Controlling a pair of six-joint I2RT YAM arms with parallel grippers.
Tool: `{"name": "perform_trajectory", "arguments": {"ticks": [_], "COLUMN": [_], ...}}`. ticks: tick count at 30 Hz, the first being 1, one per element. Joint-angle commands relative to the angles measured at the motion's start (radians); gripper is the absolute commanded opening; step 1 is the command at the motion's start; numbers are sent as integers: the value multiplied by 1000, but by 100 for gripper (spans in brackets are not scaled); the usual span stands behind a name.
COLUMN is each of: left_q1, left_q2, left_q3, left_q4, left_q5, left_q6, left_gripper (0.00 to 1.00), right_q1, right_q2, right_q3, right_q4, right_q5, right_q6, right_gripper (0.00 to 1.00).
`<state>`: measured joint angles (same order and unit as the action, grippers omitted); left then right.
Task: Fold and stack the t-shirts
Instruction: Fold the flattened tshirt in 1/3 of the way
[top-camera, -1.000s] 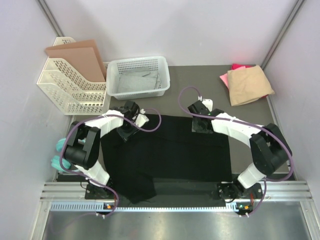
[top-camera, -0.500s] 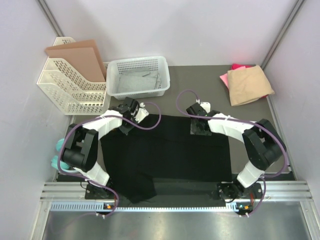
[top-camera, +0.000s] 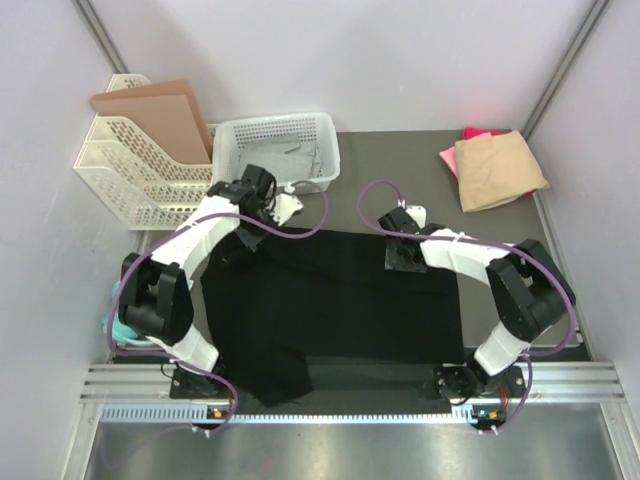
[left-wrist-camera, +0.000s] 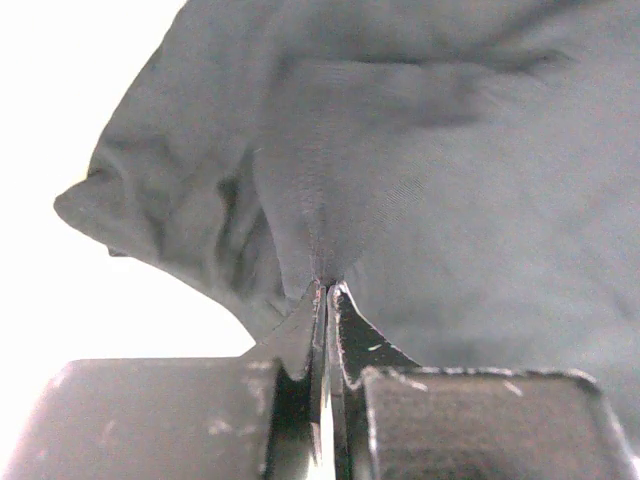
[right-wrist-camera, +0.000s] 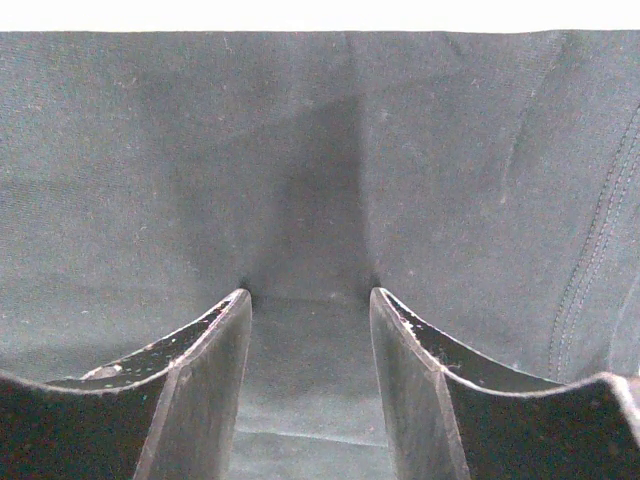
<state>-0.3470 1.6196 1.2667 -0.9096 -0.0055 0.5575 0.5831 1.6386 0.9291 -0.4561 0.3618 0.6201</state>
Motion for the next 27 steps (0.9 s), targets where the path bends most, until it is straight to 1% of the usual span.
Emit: {"name": "perform_trajectory", "arguments": {"ticks": [1,2,3,4,6,9,10,12,13,14,16,17,19,22,23,26,27], "left_q1": [0,2,2,0,-1,-1,0,-1,-1,-1,-1,0,-1,-4,-7,-18,-18], "left_q2": [-70,-64,-60,-56,-44,-61,-66,-69,-58,-44,-20,-12,11,45,46,8,-3], "left_q3": [169,189,207,229,224,139,97,63,28,17,-13,-27,-43,-29,-30,-59,-62], "left_q4": [-332,-381,-479,-523,-596,-589,-560,-536,-510,-480,-428,-372,-364,-431,-442,-424,-411], "left_q5": [174,226,248,269,314,270,257,224,198,182,106,78,61,126,139,145,147], "left_q6": [79,90,116,130,157,171,170,170,168,168,145,139,142,148,150,153,153], "left_gripper": [0,0,0,0,0,1,5,9,10,8,6,6,4,10,16,25,31], "right_q1": [-22,-22,-25,-28,-32,-35,-38,-40,-42,-43,-45,-45,-46,-48,-51,-63,-68], "right_q2": [-26,-29,-28,-29,-29,-26,-26,-25,-23,-20,-19,-17,-17,-16,-14,-3,1], "right_q3": [-27,-30,-33,-36,-36,-33,-33,-32,-33,-33,-35,-38,-42,-50,-53,-55,-53], "right_q4": [28,31,31,34,34,36,34,36,34,36,36,37,37,39,40,42,42], "right_q5": [8,8,9,8,6,9,9,8,11,8,8,8,9,14,14,17,17], "right_q6": [-17,-19,-20,-20,-23,-28,-29,-33,-33,-34,-36,-34,-36,-37,-39,-43,-45], "right_gripper": [51,51,51,51,51,51,51,51,51,51,51,51,51,51,51,51,51]}}
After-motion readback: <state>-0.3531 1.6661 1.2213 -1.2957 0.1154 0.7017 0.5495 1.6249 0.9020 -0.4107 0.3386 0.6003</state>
